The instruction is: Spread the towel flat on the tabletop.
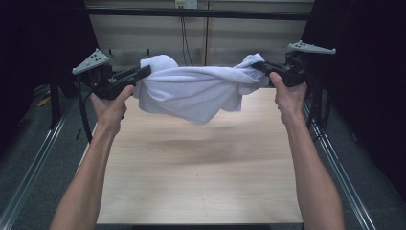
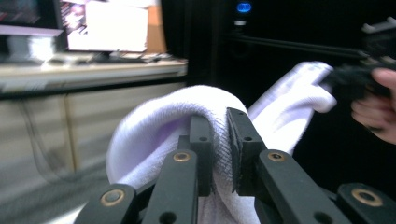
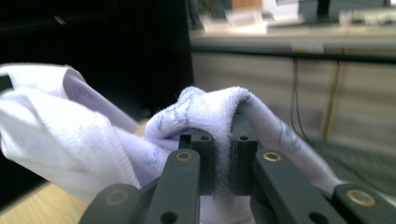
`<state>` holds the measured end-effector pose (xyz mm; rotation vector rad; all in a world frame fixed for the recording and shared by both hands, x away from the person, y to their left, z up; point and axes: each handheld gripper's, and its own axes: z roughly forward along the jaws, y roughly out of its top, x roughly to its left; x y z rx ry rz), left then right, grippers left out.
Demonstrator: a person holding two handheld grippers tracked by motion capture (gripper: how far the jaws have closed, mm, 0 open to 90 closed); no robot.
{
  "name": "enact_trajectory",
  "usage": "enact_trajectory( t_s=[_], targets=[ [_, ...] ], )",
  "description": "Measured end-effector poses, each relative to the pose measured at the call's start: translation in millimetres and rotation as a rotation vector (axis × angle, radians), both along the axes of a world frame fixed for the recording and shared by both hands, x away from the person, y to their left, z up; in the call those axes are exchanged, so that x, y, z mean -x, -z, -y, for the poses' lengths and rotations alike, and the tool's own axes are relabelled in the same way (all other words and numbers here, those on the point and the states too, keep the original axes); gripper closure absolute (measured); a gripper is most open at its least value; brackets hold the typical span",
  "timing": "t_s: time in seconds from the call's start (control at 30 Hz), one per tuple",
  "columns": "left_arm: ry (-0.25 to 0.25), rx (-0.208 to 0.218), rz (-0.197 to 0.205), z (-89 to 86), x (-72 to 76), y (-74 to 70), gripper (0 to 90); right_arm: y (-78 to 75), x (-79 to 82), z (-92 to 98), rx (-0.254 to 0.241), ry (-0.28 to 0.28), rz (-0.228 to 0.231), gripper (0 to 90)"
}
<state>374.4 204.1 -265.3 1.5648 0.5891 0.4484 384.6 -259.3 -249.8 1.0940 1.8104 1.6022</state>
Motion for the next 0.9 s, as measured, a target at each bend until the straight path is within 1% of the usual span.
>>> enact_trajectory(
  t_s=[0.03, 0.07, 0.1, 0.13, 0.17, 0.2, 0.23, 0.27, 0.3, 0.33, 0.37, 0.4, 0.43, 0.47, 0.5, 0.53, 0.57, 0.6, 0.63, 0.67, 0.7, 0.73, 0.77, 0.8, 0.83, 0.87, 0.9],
  targets=[
    [0.0, 0.0, 0.0, 0.0, 0.0, 0.0, 81.9, 0.0, 0.0, 0.0, 0.0, 0.0, 0.0, 83.9],
    [0.031, -0.013, -0.002, -0.4, 9.2, 7.4, 81.9, 14.9, 14.2, 3.5, 0.017, -0.03, -0.003, 84.0],
    [0.057, -0.035, -0.007, -0.1, 18.4, 19.4, 81.9, 14.9, 14.2, 3.5, 0.017, -0.03, -0.003, 84.0],
    [0.094, -0.087, -0.067, 3.1, 34.5, 54.9, 81.9, 48.5, 27.5, 8.6, 0.046, -0.063, -0.064, 84.3],
    [0.094, -0.087, -0.067, 3.1, 34.5, 54.9, 81.9, 48.5, 27.5, 8.6, 0.046, -0.063, -0.064, 84.3],
    [0.125, -0.099, -0.183, 6.8, 47.9, 97.7, 81.9, 92.8, 39.6, 11.8, 0.091, -0.085, -0.169, 84.6],
    [0.148, -0.112, -0.227, 8.6, 54.3, 118.7, 81.9, 116.8, 45.2, 12.5, 0.105, -0.098, -0.228, 84.7],
    [0.163, -0.128, -0.275, 10.1, 61.1, 138.6, 81.9, 139.0, 51.5, 12.9, 0.132, -0.104, -0.284, 84.7],
    [0.186, -0.156, -0.313, 11.7, 68.7, 154.8, 81.8, 158.5, 58.6, 13.8, 0.148, -0.112, -0.315, 84.8],
    [0.186, -0.156, -0.313, 11.7, 68.7, 154.8, 81.7, 158.5, 58.6, 13.8, 0.148, -0.112, -0.315, 84.8],
    [0.211, -0.168, -0.347, 13.0, 76.1, 168.5, 81.7, 174.6, 65.1, 15.2, 0.149, -0.119, -0.347, 84.9],
    [0.251, -0.184, -0.384, 16.3, 90.1, 183.3, 80.8, 198.9, 76.1, 19.7, 0.14, -0.121, -0.397, 84.9],
    [0.282, -0.204, -0.397, 19.0, 94.6, 185.2, 79.9, 207.0, 79.9, 21.3, 0.152, -0.126, -0.409, 85.0],
    [0.303, -0.213, -0.4, 21.8, 99.0, 185.6, 78.2, 213.3, 82.1, 23.9, 0.163, -0.121, -0.418, 85.0],
    [0.303, -0.213, -0.4, 21.8, 99.0, 185.6, 75.4, 213.3, 82.1, 23.9, 0.163, -0.121, -0.418, 85.0],
    [0.327, -0.216, -0.409, 23.5, 101.9, 186.1, 75.4, 216.9, 82.7, 26.3, 0.181, -0.11, -0.434, 85.0],
    [0.34, -0.204, -0.42, 24.7, 103.6, 187.3, 73.0, 218.4, 82.1, 29.5, 0.207, -0.087, -0.435, 85.0],
    [0.363, -0.191, -0.434, 24.6, 106.1, 188.9, 69.2, 220.7, 77.9, 42.3, 0.196, -0.045, -0.425, 85.0],
    [0.371, -0.187, -0.434, 23.4, 105.9, 189.1, 66.5, 222.5, 75.3, 49.1, 0.194, -0.017, -0.438, 84.9],
    [0.36, -0.181, -0.431, 20.5, 104.8, 188.7, 63.8, 225.5, 72.6, 56.1, 0.195, 0.008, -0.442, 84.7],
    [0.349, -0.163, -0.43, 17.1, 102.8, 188.3, 62.7, 229.3, 70.2, 62.3, 0.205, 0.03, -0.452, 83.8],
    [0.349, -0.163, -0.43, 17.1, 102.8, 188.3, 61.8, 229.3, 70.2, 62.3, 0.205, 0.03, -0.452, 83.8],
    [0.334, -0.16, -0.428, 13.6, 100.0, 187.7, 61.8, 233.3, 69.2, 66.8, 0.227, 0.046, -0.463, 79.9],
    [0.312, -0.159, -0.426, 9.9, 97.1, 187.5, 61.5, 237.2, 72.9, 72.4, 0.225, 0.07, -0.471, 61.6],
    [0.291, -0.154, -0.428, 6.5, 93.8, 187.9, 61.5, 237.2, 72.9, 72.4, 0.225, 0.07, -0.471, 61.6],
    [0.273, -0.153, -0.434, 3.5, 90.1, 188.9, 62.0, 235.3, 77.1, 72.6, 0.24, 0.074, -0.461, 56.4],
    [0.241, -0.165, -0.444, 0.1, 82.1, 192.6, 62.5, 225.8, 89.4, 72.3, 0.24, 0.083, -0.422, 51.2]
  ],
)
